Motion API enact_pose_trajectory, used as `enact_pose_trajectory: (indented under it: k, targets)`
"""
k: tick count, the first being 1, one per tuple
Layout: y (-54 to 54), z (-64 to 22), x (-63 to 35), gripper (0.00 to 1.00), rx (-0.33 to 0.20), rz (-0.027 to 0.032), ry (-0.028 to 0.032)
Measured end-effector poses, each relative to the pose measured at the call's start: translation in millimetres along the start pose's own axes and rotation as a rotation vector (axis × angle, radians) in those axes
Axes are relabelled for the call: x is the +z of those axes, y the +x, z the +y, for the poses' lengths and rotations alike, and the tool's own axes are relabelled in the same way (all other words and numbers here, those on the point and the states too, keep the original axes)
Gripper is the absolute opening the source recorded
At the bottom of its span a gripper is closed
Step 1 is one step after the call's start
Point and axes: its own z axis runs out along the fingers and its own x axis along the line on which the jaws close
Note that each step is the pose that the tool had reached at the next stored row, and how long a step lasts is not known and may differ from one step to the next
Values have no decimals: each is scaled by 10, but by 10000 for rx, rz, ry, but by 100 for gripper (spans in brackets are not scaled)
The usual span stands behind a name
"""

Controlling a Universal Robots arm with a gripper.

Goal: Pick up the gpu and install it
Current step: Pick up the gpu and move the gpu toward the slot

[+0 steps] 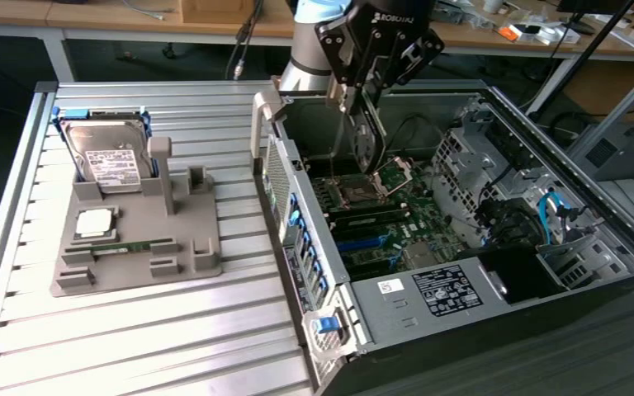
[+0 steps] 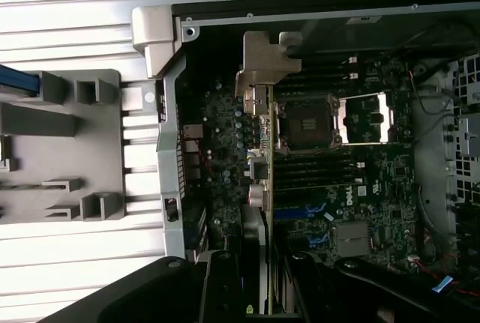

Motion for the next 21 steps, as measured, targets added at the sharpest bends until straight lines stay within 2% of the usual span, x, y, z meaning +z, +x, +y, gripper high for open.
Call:
enact_pose_trajectory:
  k: [21]
  targets:
    - [-87, -11, 81, 27, -1, -1, 10]
